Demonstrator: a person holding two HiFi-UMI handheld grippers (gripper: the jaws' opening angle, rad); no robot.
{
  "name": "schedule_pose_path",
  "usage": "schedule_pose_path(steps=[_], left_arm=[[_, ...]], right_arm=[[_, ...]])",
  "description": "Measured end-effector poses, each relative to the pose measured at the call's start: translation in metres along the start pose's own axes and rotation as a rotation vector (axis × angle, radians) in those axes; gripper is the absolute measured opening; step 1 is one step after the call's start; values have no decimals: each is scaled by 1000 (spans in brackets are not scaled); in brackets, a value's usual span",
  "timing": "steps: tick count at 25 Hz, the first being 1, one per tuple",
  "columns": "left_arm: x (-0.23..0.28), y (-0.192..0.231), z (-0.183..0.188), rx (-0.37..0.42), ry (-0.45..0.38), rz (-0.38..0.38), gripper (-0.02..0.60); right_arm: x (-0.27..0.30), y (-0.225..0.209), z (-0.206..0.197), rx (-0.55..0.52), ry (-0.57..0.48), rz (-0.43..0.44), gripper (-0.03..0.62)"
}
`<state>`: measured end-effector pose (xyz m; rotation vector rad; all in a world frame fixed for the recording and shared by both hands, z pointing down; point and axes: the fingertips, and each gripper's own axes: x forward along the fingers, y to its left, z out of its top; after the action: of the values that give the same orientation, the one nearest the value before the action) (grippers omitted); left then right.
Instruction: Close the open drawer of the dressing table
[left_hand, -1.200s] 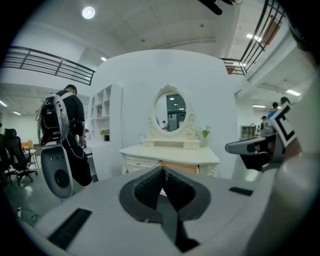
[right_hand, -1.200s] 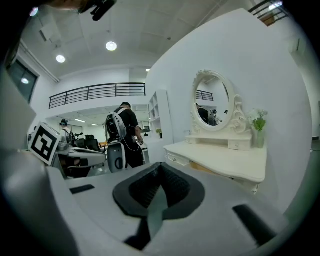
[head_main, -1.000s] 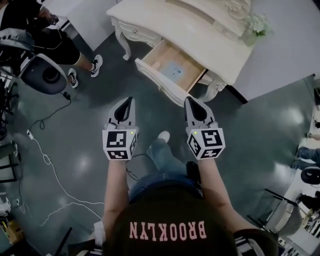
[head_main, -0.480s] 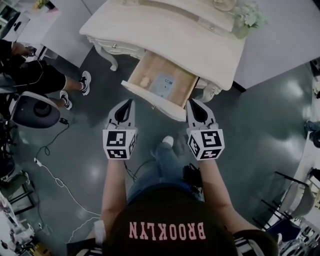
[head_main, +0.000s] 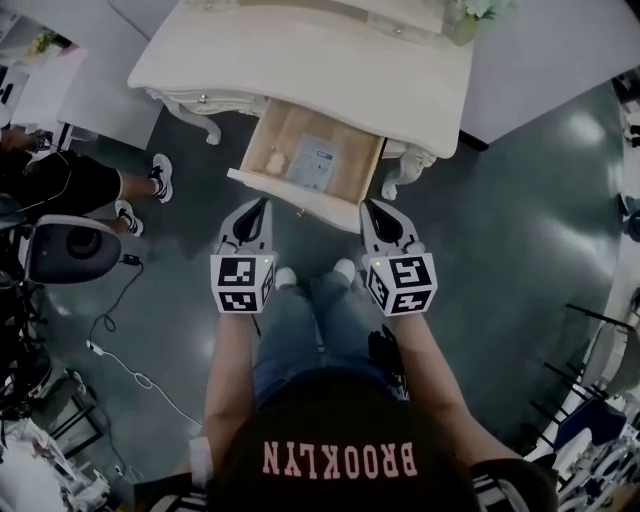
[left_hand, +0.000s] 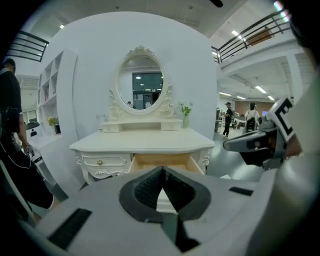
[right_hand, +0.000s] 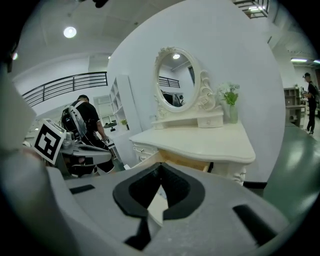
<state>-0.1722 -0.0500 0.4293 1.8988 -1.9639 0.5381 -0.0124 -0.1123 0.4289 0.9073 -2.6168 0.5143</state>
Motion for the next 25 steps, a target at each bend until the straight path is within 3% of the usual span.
schedule_pose_path(steps=[17, 25], left_arm=[[56, 19, -77, 74, 151, -217, 5], [75, 41, -110, 89, 205, -268, 5]], right_arm=[[17, 18, -97, 95, 175, -191, -3], [27, 32, -139, 178, 235, -298, -3]])
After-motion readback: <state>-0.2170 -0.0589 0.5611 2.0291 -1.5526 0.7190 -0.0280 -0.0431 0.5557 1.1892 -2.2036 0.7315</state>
